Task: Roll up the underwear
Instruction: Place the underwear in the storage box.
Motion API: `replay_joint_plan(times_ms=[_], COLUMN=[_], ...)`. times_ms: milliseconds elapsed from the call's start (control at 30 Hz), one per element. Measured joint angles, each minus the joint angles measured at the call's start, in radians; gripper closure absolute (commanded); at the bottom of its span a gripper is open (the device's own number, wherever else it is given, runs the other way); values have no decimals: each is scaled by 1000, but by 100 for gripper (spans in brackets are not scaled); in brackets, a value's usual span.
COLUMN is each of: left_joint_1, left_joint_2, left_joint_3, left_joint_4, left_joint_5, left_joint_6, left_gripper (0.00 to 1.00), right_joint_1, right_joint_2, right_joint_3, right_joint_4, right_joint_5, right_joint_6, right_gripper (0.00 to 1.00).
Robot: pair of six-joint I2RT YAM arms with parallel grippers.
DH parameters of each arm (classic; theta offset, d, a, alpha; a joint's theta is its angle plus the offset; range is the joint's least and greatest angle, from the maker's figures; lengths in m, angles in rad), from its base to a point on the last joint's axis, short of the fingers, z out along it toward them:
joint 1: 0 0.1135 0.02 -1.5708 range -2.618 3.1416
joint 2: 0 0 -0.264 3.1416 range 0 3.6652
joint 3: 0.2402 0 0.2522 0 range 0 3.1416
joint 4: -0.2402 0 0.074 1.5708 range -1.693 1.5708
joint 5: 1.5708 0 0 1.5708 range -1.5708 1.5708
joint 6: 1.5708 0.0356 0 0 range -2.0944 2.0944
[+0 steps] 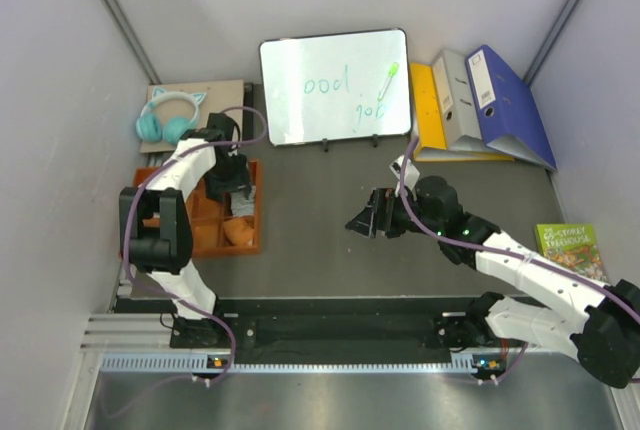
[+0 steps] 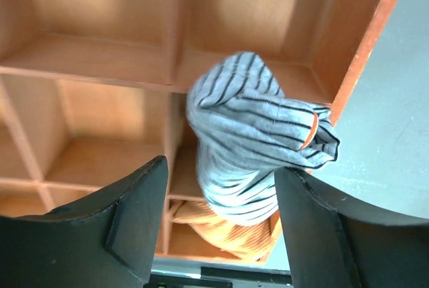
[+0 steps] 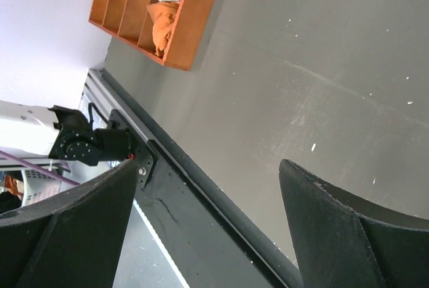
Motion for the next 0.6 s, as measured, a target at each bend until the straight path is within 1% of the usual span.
replay_joint_plan(times_ms=[100, 133, 233, 300, 433, 567, 600], left_joint_1=[7, 8, 10, 11, 11, 11, 11], left_joint_2=[-13, -20, -45, -63, -79, -79, -79], left_joint_3=[33, 42, 55, 56, 57, 50, 46], left_joint_4=[-25, -31, -33, -27, -5, 36, 47], left_joint_5=[-28, -34, -38, -34, -21, 23, 32], left_joint_6=[-1, -1, -7, -9, -23, -34, -35], left_gripper=[32, 37, 49, 59, 66, 73, 77], right_joint_1=[0, 0, 0, 0, 0, 0, 0], right_joint_2=[0, 0, 0, 0, 0, 0, 0], right_joint_3=[0, 0, 0, 0, 0, 0, 0], right_joint_4=[-2, -2, -2, -1, -1, -1, -1], right_joint_5=[0, 0, 0, 0, 0, -1, -1], right_joint_6=[0, 0, 0, 0, 0, 0, 0], right_gripper=[14, 14, 14, 14, 14, 14, 14])
